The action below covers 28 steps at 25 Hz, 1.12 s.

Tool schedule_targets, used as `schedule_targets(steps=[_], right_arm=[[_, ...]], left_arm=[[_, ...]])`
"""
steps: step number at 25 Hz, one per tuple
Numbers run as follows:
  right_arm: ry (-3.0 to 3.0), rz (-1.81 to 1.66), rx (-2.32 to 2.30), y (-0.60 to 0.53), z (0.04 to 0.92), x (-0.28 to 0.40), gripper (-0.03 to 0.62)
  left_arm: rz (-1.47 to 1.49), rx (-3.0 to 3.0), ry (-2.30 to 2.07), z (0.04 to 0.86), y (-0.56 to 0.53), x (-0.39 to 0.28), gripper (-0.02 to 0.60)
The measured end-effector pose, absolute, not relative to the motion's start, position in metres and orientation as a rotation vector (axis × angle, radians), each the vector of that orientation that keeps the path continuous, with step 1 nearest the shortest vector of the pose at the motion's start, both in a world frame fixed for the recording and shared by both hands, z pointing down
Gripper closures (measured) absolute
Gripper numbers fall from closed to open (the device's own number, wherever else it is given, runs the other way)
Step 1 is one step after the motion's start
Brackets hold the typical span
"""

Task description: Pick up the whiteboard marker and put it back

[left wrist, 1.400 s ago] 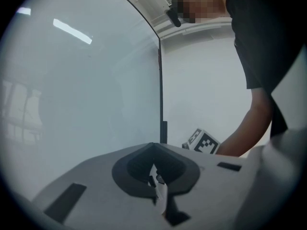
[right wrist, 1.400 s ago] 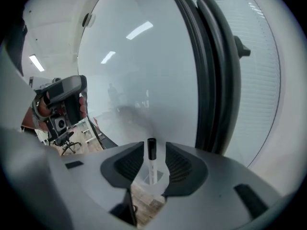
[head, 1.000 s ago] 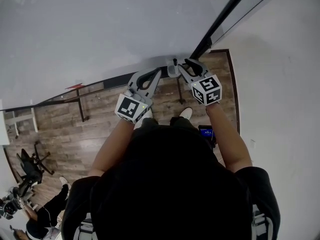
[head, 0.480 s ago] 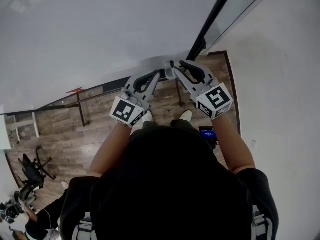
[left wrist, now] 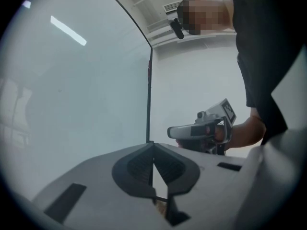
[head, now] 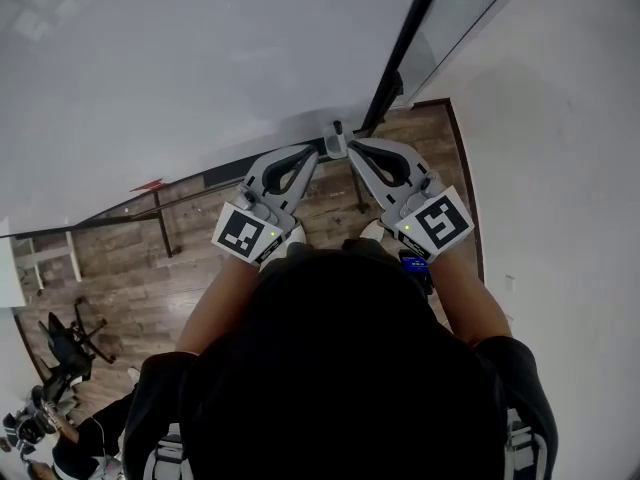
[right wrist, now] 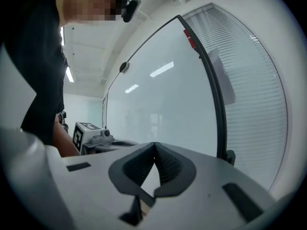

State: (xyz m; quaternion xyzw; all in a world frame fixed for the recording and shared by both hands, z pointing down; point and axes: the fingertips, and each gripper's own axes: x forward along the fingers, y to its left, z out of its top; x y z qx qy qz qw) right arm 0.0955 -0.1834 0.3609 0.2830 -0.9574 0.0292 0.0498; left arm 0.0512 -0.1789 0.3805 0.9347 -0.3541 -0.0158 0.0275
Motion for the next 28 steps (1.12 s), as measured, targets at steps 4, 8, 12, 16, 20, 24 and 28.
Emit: schedule_targets(steps=[4, 8, 12, 16, 20, 24, 28], right_arm=[[-2.912, 0.046, 0.886, -0.176, 0.362, 0.096, 0.594], [-2.908, 0.039, 0.897, -0.173, 0.367, 0.094, 0.594], [-2.907, 0.054, 0.903, -0.174, 0.374, 0.093, 0.594], [-2.913, 0.07, 0.911, -0.175, 0.38, 0.092, 0.594], [-2.902, 0.05, 0.893, -0.173, 0.387, 0.09, 0.594], [-2.88, 0.073, 0.912, -0.175, 0.392, 0.093, 0.594], [-2.863, 0.08, 0.92, -0.177, 0.391, 0.094, 0.594]], left_arm=[[-0.036, 2.891, -1.096, 0.379, -0.175, 0.053, 0.577], [0.017, 2.922, -1.108, 0.38, -0.17, 0.056, 0.577], [0.052, 2.931, -1.104, 0.385, -0.167, 0.06, 0.577], [0.031, 2.906, -1.103, 0.389, -0.168, 0.057, 0.577], [0.03, 2.896, -1.112, 0.389, -0.168, 0.053, 0.577], [0.035, 2.892, -1.113, 0.389, -0.169, 0.051, 0.577], [0.026, 2.898, -1.11, 0.385, -0.171, 0.051, 0.577]])
